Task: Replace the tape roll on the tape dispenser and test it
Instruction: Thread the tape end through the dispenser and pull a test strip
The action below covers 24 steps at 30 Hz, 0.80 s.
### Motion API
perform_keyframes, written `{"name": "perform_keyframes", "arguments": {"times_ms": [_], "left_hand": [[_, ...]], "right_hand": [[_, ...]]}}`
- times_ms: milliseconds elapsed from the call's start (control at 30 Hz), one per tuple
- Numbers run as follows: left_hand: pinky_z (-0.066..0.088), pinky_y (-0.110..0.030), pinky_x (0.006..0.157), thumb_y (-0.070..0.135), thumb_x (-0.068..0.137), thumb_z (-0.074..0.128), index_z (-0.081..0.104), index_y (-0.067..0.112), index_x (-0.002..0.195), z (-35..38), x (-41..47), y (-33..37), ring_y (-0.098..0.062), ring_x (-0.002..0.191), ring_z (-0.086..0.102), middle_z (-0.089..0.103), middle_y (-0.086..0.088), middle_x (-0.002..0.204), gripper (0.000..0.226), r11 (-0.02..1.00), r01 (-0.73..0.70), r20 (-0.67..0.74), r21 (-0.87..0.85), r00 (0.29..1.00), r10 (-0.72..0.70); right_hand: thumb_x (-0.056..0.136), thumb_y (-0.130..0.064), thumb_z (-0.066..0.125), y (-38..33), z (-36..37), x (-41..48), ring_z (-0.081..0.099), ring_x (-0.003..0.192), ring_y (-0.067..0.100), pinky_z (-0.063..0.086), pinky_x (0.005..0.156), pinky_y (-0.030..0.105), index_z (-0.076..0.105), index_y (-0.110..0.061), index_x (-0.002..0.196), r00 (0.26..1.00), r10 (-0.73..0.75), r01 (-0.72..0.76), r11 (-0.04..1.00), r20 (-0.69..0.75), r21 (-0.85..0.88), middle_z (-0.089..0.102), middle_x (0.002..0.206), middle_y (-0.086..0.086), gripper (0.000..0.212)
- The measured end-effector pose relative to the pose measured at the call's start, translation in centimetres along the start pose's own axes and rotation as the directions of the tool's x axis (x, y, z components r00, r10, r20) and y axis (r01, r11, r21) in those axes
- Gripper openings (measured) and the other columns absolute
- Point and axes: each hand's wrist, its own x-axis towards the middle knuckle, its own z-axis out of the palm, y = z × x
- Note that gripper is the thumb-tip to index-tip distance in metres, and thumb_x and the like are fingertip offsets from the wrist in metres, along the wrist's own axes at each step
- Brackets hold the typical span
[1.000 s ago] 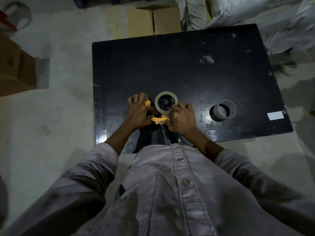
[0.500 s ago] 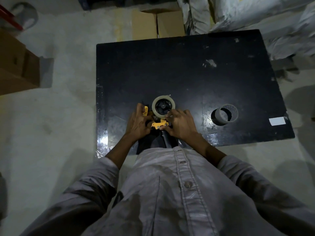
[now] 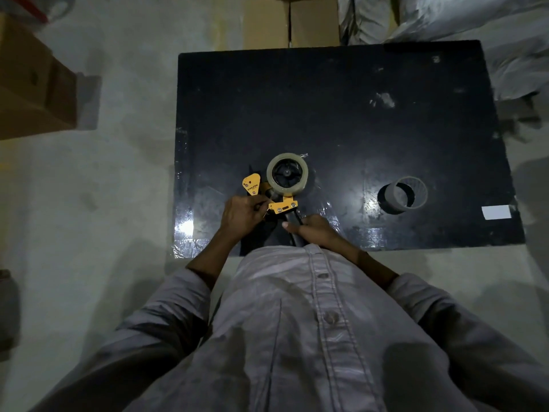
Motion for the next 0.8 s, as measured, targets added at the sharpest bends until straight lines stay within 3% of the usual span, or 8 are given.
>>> {"name": "perform_keyframes", "arguments": {"times_ms": [67, 133, 233, 367, 500, 600, 800], "left_hand": [[0.056, -0.038, 0.051, 0.035, 0.102, 0.069, 0.088, 0.015, 0.111, 0.2, -0.4, -0.5, -0.03, 0.054, 0.071, 0.078, -0.009, 0.07, 0.028, 0.999, -0.029, -0.023, -0.036, 0.999, 0.028], [0.056, -0.041, 0.049, 0.035, 0.104, 0.067, 0.087, 0.013, 0.112, 0.3, -0.9, -0.6, -0.03, 0.051, 0.069, 0.077, -0.011, 0.069, 0.031, 0.998, -0.038, -0.036, -0.057, 0.999, 0.036], [0.055, -0.041, 0.048, 0.032, 0.104, 0.069, 0.087, 0.012, 0.112, 0.7, -1.3, -0.4, -0.028, 0.05, 0.068, 0.077, -0.011, 0.068, 0.028, 0.997, -0.013, -0.052, -0.082, 0.999, 0.009], [0.055, -0.039, 0.048, 0.032, 0.105, 0.069, 0.087, 0.011, 0.105, 0.5, -1.9, -0.4, -0.026, 0.048, 0.067, 0.074, -0.009, 0.064, 0.027, 0.994, 0.0, -0.076, -0.112, 0.997, -0.009], [0.057, -0.04, 0.049, 0.022, 0.104, 0.078, 0.086, 0.014, 0.105, -0.4, -4.6, -1.6, -0.019, 0.049, 0.07, 0.075, -0.003, 0.065, 0.011, 0.981, 0.082, -0.029, -0.177, 0.996, -0.089], [0.058, -0.037, 0.05, 0.02, 0.1, 0.083, 0.086, 0.014, 0.105, -1.5, -6.0, -2.8, -0.016, 0.051, 0.071, 0.077, -0.001, 0.067, 0.007, 0.985, 0.087, -0.048, -0.145, 0.994, -0.095], [0.059, -0.033, 0.053, 0.017, 0.097, 0.086, 0.086, 0.012, 0.102, -1.4, -6.3, -2.5, -0.016, 0.052, 0.071, 0.076, -0.002, 0.066, 0.007, 0.993, 0.071, -0.056, -0.091, 0.995, -0.076]], "right_hand": [[0.101, -0.07, 0.071, -0.6, -0.2, -0.3, 0.074, 0.09, 0.033, 0.05, 0.076, 0.037, 0.074, -0.001, 0.087, 1.0, 0.0, 0.0, 0.994, -0.006, -0.105, 0.079, 0.095, 0.018, 0.07], [0.101, -0.071, 0.07, -1.2, -0.3, -0.5, 0.073, 0.093, 0.031, 0.048, 0.076, 0.036, 0.07, -0.007, 0.086, 0.999, 0.013, -0.018, 0.986, -0.032, -0.166, 0.079, 0.099, 0.016, 0.066], [0.098, -0.072, 0.072, -1.5, -0.3, -0.6, 0.074, 0.104, 0.033, 0.053, 0.086, 0.038, 0.068, -0.012, 0.086, 0.997, 0.014, -0.03, 0.973, -0.07, -0.229, 0.08, 0.107, 0.016, 0.062], [0.098, -0.074, 0.07, -1.7, 0.1, -0.6, 0.075, 0.111, 0.035, 0.057, 0.093, 0.04, 0.077, -0.007, 0.101, 0.994, -0.008, -0.026, 0.953, -0.112, -0.301, 0.08, 0.113, 0.017, 0.067], [0.099, -0.075, 0.069, -1.9, 0.0, -0.5, 0.076, 0.109, 0.035, 0.058, 0.093, 0.04, 0.073, -0.01, 0.09, 0.995, -0.005, -0.029, 0.945, -0.102, -0.325, 0.08, 0.109, 0.018, 0.066], [0.101, -0.073, 0.067, -2.3, -0.1, -0.8, 0.076, 0.111, 0.036, 0.057, 0.095, 0.041, 0.057, -0.022, 0.073, 0.996, -0.036, 0.005, 0.939, -0.084, -0.345, 0.081, 0.112, 0.019, 0.059], [0.1, -0.072, 0.07, -2.3, -0.3, -0.6, 0.075, 0.107, 0.035, 0.049, 0.082, 0.035, 0.059, -0.021, 0.07, 0.994, -0.024, -0.012, 0.946, -0.106, -0.325, 0.081, 0.107, 0.016, 0.059]]}}
